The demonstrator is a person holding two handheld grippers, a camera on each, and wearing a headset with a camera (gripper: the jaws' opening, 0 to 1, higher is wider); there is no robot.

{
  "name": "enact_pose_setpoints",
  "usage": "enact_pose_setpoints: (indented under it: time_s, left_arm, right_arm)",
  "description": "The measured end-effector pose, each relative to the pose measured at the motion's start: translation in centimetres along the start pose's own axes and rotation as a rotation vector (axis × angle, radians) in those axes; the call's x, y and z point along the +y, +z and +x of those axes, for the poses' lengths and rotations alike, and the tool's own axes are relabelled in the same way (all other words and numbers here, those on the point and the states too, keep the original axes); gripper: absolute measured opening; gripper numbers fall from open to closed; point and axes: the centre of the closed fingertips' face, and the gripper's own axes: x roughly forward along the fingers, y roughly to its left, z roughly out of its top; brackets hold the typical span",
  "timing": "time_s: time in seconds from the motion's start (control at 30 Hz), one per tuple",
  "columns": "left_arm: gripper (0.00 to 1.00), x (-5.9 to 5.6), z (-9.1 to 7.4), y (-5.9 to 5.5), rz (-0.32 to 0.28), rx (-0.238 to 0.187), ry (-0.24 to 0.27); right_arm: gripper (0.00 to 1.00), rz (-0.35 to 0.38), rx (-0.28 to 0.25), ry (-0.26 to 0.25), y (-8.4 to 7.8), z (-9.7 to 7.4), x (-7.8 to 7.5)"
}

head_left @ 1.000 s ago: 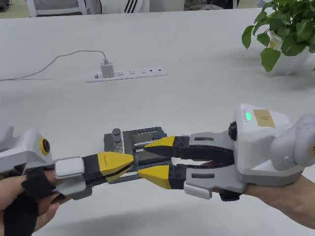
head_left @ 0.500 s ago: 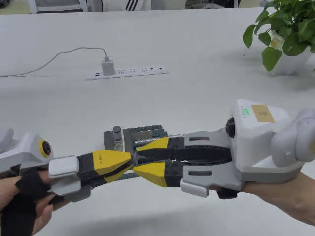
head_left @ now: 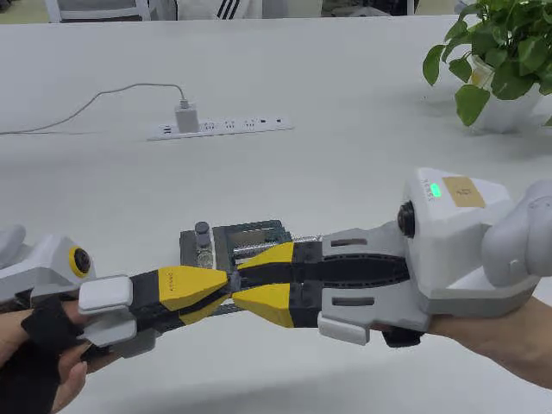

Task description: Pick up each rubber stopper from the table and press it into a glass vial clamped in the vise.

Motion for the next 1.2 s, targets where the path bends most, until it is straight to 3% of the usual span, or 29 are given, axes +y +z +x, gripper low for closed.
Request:
enact_pose_setpoints:
  time_s: [0.2,0.9,1.2]
  left_arm:
    - [0.05,-0.23,0.07,-0.29,-0.002,0.016,-0.016]
    - [0.05,0.14,0.12,-0.02,0.031,-0.020,-0.001]
    - [0.05,0.30,0.14,0.40,0.020,-0.048,0.003]
  right_arm:
    - [0.07,0.071,-0.018,0.031,0.23,-0.26,0.22]
    - [0.05,0.100,-0.003,0.024,-0.04,-0.26,0.09]
    - [0.06,0.058,0.002,-0.001,-0.04,-0.22,-0.17]
